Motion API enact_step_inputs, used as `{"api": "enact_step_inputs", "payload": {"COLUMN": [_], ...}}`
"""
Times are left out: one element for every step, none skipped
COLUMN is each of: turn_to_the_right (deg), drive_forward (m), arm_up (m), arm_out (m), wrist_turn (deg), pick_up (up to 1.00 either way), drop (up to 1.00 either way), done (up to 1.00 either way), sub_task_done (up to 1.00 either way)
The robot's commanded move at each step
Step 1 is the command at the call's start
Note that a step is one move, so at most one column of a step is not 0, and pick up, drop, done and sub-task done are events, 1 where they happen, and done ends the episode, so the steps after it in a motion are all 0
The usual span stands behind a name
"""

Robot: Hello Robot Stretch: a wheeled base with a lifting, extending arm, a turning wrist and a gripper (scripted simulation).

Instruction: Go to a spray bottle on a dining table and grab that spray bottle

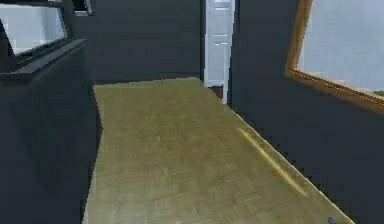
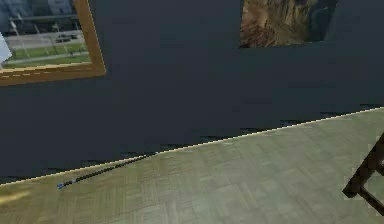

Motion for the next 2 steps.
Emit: {"api": "enact_step_inputs", "payload": {"turn_to_the_right": [0.0, 0.0], "drive_forward": [1.00, 1.00], "arm_up": [0.00, 0.00], "arm_out": [0.00, 0.00], "wrist_turn": [0.0, 0.0], "pick_up": [0.00, 0.00], "drop": [0.00, 0.00], "done": [0.00, 0.00], "sub_task_done": [0.00, 0.00]}}
